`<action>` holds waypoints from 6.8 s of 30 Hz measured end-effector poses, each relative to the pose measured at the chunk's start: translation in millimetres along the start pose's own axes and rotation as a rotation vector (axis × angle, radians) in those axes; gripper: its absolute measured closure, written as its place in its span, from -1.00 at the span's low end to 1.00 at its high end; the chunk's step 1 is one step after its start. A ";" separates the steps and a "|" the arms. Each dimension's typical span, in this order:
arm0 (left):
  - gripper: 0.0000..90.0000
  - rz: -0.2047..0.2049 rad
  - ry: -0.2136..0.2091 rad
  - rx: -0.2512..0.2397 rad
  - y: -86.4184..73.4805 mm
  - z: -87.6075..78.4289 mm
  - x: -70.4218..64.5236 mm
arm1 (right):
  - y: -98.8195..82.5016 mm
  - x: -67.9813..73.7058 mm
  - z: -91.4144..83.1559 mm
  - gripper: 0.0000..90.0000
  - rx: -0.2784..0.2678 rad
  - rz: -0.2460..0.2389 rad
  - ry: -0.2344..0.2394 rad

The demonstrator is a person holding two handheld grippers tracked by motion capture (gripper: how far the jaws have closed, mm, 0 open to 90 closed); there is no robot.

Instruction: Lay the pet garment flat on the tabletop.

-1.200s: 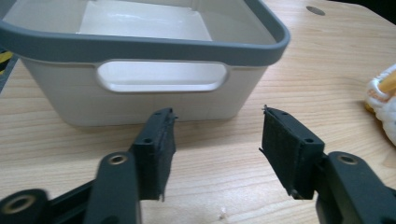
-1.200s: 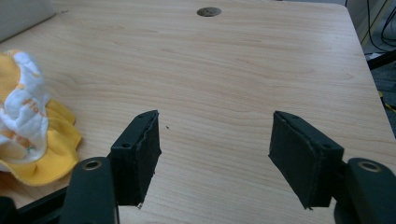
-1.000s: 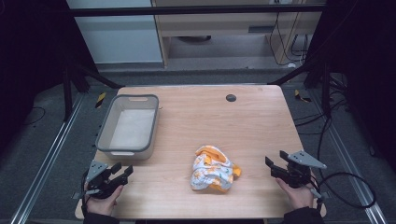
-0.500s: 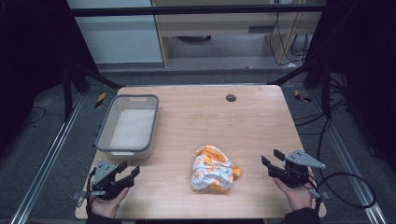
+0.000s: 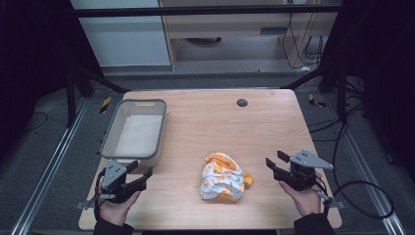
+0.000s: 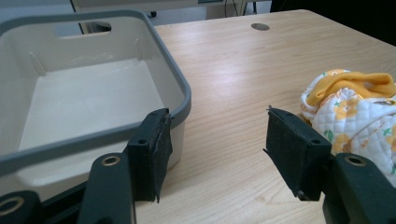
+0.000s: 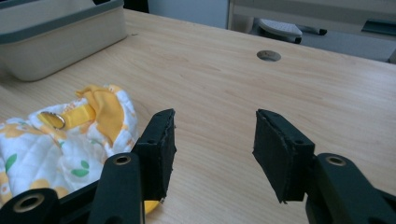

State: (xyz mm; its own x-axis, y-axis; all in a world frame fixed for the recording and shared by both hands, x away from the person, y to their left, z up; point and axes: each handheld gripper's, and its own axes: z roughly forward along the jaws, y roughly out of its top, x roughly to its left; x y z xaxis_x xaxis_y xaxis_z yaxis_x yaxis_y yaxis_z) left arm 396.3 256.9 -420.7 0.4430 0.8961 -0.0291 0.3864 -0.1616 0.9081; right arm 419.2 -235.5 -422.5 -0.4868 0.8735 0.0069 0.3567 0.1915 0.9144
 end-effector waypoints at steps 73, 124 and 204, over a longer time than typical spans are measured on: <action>0.12 0.200 -0.217 0.147 14.7 132.8 -74.4 | 1.7 44.6 63.6 0.27 0.149 -0.125 0.182; 0.91 0.199 -0.313 0.219 4.8 167.0 -91.7 | -14.1 51.1 91.8 0.75 0.250 -0.120 0.220; 0.93 0.171 -0.133 -0.051 116.6 131.9 -103.8 | 73.6 25.7 94.5 0.77 -0.111 0.008 0.051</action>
State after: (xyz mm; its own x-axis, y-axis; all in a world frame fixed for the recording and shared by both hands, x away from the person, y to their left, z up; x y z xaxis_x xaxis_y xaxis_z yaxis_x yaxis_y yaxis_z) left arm 502.1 90.5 -367.0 0.6026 0.7944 0.0758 0.2562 -0.2826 0.9244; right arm 508.3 -156.7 -393.3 -0.5247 0.8506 0.0326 0.2717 0.1311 0.9534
